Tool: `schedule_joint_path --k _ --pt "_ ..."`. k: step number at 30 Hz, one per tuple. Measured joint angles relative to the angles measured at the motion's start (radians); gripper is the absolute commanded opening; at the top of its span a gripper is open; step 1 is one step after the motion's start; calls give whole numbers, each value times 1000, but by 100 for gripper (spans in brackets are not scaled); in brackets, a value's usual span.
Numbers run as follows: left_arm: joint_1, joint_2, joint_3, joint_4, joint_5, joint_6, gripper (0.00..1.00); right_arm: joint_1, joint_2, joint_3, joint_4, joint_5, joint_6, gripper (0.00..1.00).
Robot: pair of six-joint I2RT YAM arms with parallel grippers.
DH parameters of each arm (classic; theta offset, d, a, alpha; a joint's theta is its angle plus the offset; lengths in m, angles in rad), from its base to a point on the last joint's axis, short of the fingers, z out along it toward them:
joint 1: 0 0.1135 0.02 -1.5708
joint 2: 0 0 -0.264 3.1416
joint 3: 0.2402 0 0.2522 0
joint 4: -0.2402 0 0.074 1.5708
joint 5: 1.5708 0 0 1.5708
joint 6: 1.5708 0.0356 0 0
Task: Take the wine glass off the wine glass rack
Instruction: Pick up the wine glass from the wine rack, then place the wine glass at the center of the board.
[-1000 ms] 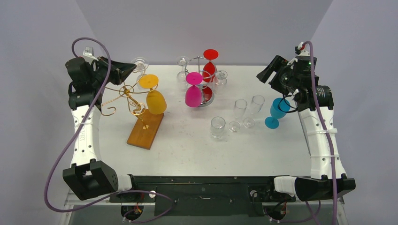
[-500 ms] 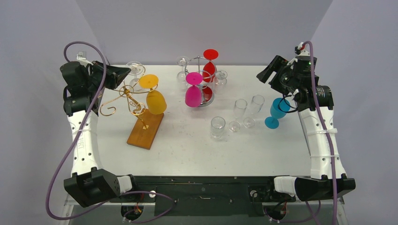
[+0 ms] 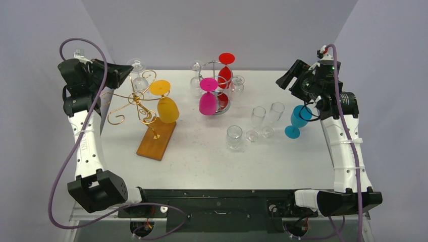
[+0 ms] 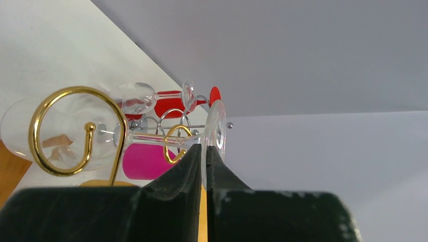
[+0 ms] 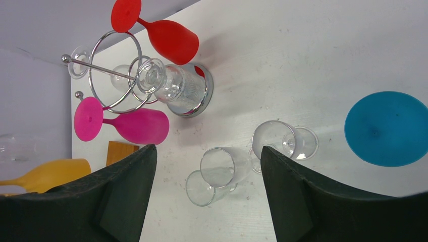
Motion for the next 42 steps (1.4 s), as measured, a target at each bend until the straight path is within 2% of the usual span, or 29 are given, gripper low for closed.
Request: schedule_joint_path --k 20,27,32,42 --pt "-27 256 385 55 -22 -44 0 0 0 0 3 1 2 71" --pt "-112 329 525 86 -32 -69 0 8 0 0 46 0 27 71" --pt "-192 348 550 117 -47 -118 0 33 0 0 106 -5 56 73" --pt "-446 348 567 198 -135 -218 0 83 0 -28 264 -47 110 81"
